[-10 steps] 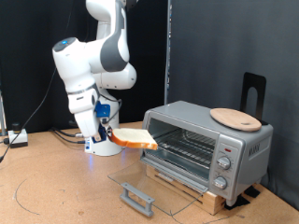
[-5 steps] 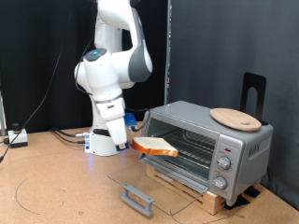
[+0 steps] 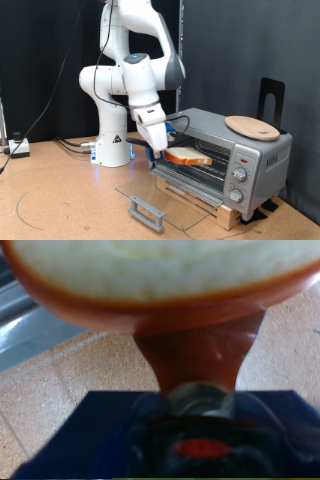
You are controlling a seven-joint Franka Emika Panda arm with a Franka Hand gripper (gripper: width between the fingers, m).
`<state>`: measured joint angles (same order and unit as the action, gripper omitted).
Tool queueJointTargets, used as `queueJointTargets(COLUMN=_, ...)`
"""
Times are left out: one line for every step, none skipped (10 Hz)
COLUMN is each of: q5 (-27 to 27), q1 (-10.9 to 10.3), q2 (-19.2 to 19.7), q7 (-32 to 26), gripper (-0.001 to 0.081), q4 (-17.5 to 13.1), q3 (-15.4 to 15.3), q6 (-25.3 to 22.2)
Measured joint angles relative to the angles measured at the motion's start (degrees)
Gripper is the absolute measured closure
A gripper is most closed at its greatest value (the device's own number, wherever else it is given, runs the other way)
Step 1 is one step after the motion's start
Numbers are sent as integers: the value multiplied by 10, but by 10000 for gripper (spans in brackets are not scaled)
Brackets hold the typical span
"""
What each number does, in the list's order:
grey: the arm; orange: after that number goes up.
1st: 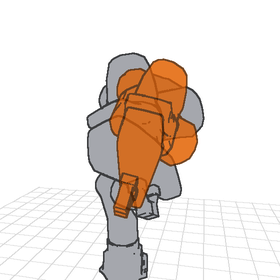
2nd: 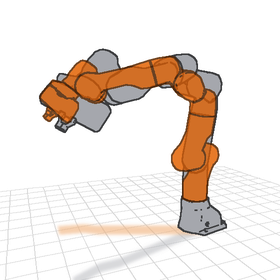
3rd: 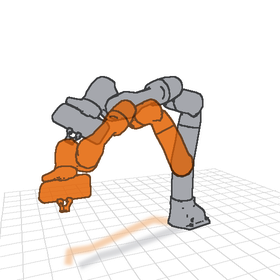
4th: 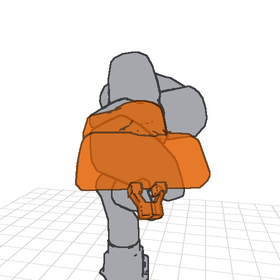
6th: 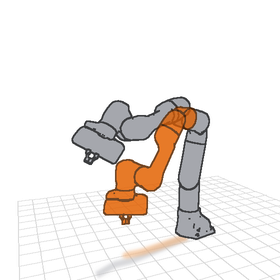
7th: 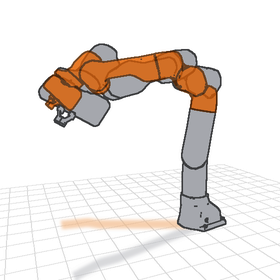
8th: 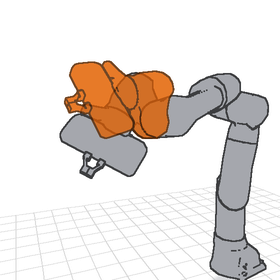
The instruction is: Make a piece of toast with the oven
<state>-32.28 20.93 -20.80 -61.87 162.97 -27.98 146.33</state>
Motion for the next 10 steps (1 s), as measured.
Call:
queueJointTargets(q5=13, q1=1, q2=-2, q7=14, gripper=411, q4=0, q3=-18, q6=4)
queueJointTargets(q5=26, q1=3, q2=-5, q7=20, gripper=411, q4=1, q3=-28, q6=7)
queueJointTargets(q5=41, q1=7, q2=-8, q7=20, gripper=411, q4=3, q3=-32, q6=10)
queueJointTargets(q5=53, q1=13, q2=-12, q7=17, gripper=411, q4=4, q3=-32, q6=12)
queueJointTargets(q5=62, q1=21, q2=-18, q7=6, gripper=411, q4=4, q3=-29, q6=13)
queueJointTargets(q5=66, q1=29, q2=-26, q7=-14, gripper=411, q4=5, q3=-20, q6=13)
queueJointTargets(q5=67, q1=37, q2=-34, q7=-36, gripper=411, q4=5, q3=-8, q6=12)
queueJointTargets(q5=68, q1=44, q2=-42, q7=-59, gripper=411, q4=4, q3=8, q6=5)
queueJointTargets(q5=69, q1=51, q2=-50, q7=-78, gripper=411, q4=4, q3=23, q6=-4)
queueJointTargets(q5=69, q1=58, q2=-56, q7=-88, gripper=411, q4=3, q3=32, q6=-13)
